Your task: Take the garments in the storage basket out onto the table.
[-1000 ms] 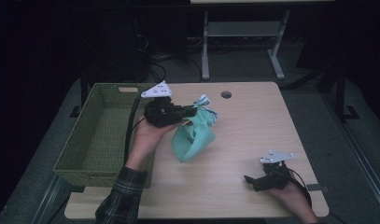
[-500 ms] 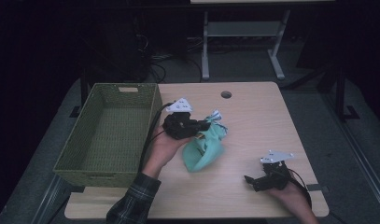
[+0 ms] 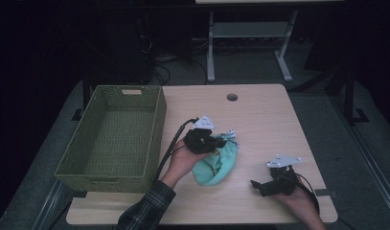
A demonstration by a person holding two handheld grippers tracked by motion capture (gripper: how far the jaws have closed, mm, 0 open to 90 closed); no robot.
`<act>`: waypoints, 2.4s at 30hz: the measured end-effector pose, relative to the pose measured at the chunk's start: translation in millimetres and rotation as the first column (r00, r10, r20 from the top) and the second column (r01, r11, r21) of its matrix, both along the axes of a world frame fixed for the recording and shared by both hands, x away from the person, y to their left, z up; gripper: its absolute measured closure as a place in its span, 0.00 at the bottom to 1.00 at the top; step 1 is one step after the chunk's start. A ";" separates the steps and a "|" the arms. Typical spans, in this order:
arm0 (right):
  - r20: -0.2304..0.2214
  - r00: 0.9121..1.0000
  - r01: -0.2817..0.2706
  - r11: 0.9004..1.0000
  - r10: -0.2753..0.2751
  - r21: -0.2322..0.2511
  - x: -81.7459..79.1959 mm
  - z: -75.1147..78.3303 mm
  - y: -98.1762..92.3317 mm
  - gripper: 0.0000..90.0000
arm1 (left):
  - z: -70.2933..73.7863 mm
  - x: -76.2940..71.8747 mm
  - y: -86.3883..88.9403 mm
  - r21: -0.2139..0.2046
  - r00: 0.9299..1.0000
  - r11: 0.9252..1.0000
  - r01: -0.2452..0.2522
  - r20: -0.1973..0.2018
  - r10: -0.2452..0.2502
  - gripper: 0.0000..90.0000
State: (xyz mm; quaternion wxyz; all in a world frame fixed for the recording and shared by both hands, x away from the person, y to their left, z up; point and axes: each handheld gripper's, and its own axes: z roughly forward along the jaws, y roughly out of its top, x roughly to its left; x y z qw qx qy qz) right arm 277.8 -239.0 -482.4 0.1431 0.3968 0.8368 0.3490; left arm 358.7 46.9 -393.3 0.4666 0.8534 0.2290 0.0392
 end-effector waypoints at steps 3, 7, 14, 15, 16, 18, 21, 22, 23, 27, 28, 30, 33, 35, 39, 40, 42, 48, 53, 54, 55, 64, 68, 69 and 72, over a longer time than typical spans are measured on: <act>0.000 1.000 -0.001 1.000 0.001 -0.001 0.0 0.0 -0.1 0.00 | -7.1 0.2 -3.1 0.024 1.000 1.000 0.013 -0.003 -0.013 0.96; 0.000 1.000 0.000 1.000 0.000 0.000 0.0 0.0 0.0 0.00 | -17.8 0.6 -6.1 0.050 1.000 0.999 0.021 -0.010 -0.020 0.96; -0.002 1.000 0.007 1.000 -0.007 0.001 -0.1 0.1 0.2 0.00 | -36.6 1.6 -10.9 0.073 0.999 0.997 0.029 -0.037 -0.026 0.95; -0.003 1.000 0.007 1.000 -0.007 0.001 -0.1 0.1 0.3 0.00 | -39.7 1.4 -12.0 0.077 0.999 0.997 0.030 -0.042 -0.027 0.95; -0.002 1.000 0.007 1.000 -0.007 0.001 -0.1 0.1 0.2 0.00 | -42.7 1.2 -13.5 0.081 0.999 0.996 0.031 -0.044 -0.027 0.95; -0.002 1.000 0.007 1.000 -0.007 0.001 0.0 0.1 0.2 0.00 | -47.8 0.8 -15.7 0.098 0.998 0.994 0.037 -0.049 -0.033 0.94; -0.002 1.000 0.007 1.000 -0.007 0.001 0.0 0.1 0.2 0.00 | -52.4 -0.4 -18.5 0.109 0.998 0.993 0.038 -0.051 -0.032 0.90; -0.002 1.000 0.007 1.000 -0.007 0.001 0.0 0.1 0.2 0.00 | -50.9 0.0 -18.0 0.121 0.998 0.992 0.047 -0.042 -0.042 0.86; -0.002 1.000 0.007 1.000 -0.007 0.001 0.0 0.1 0.2 0.00 | -49.0 -1.2 -18.5 0.115 0.999 0.993 0.039 -0.038 -0.035 0.80; -0.002 1.000 0.007 1.000 -0.007 0.001 0.0 0.1 0.2 0.00 | -35.3 -3.8 -12.4 0.115 0.999 0.992 0.040 -0.014 -0.039 0.65; -0.001 1.000 0.007 1.000 -0.007 0.001 0.0 0.1 0.2 0.00 | -31.8 -4.7 -9.8 0.113 0.999 0.993 0.038 -0.008 -0.037 0.62; -0.002 1.000 0.007 1.000 -0.007 0.001 -0.1 0.1 0.2 0.00 | -24.6 -6.9 -4.1 0.110 0.999 0.993 0.036 -0.004 -0.036 0.58; -0.002 1.000 0.007 1.000 -0.007 0.001 -0.1 0.1 0.2 0.00 | -15.4 -10.6 5.2 0.098 1.000 0.995 0.027 0.003 -0.027 0.55; -0.002 1.000 0.007 1.000 -0.007 0.001 -0.1 0.1 0.2 0.00 | -11.1 -13.0 12.2 0.096 1.000 0.995 0.020 0.000 -0.020 0.58; -0.002 1.000 0.008 1.000 -0.008 0.002 -0.1 0.1 0.3 0.00 | -9.5 -20.2 27.8 0.104 1.000 0.994 -0.025 0.015 0.024 0.74; -0.002 1.000 0.007 1.000 -0.007 0.002 -0.1 0.1 0.2 0.00 | -10.4 -21.3 30.1 0.106 0.999 0.994 -0.034 0.011 0.033 0.78; -0.002 1.000 0.007 1.000 -0.007 0.001 -0.1 0.1 0.2 0.00 | -14.4 -23.6 35.7 0.127 0.999 0.990 -0.054 0.002 0.054 0.85; -0.003 1.000 0.008 1.000 -0.008 0.001 -0.1 0.2 0.3 0.00 | -32.0 -32.1 43.8 0.221 0.994 0.970 -0.097 -0.034 0.107 0.99; -0.002 1.000 0.007 1.000 -0.007 0.001 -0.1 0.2 0.2 0.00 | -45.2 -36.0 44.2 0.273 0.993 0.957 -0.098 -0.032 0.111 0.99; -0.002 1.000 0.008 1.000 -0.008 0.001 0.0 0.1 0.2 0.00 | -48.8 -35.4 44.3 0.285 0.993 0.954 -0.096 -0.035 0.111 0.99; -0.002 1.000 0.010 1.000 -0.010 0.002 0.0 0.1 0.3 0.00 | -50.4 -34.8 44.4 0.291 0.993 0.952 -0.093 -0.043 0.110 0.99; -0.002 1.000 0.003 1.000 -0.003 -0.006 0.0 1.4 0.4 0.05 | -64.3 -30.2 44.1 0.314 0.991 0.945 -0.087 -0.067 0.113 0.99; 0.012 1.000 -0.005 1.000 0.005 -0.006 -0.3 9.5 1.7 0.15 | -64.3 -32.0 42.4 0.326 0.993 0.942 -0.086 -0.045 0.106 0.99; 0.022 1.000 -0.009 1.000 0.009 -0.001 0.4 12.7 1.4 0.16 | -64.3 -32.5 41.7 0.330 0.994 0.940 -0.087 -0.036 0.104 0.99; 0.033 0.999 -0.001 1.000 0.000 0.027 4.4 21.8 1.5 0.21 | -63.9 -33.7 40.6 0.340 0.995 0.936 -0.086 -0.027 0.101 0.99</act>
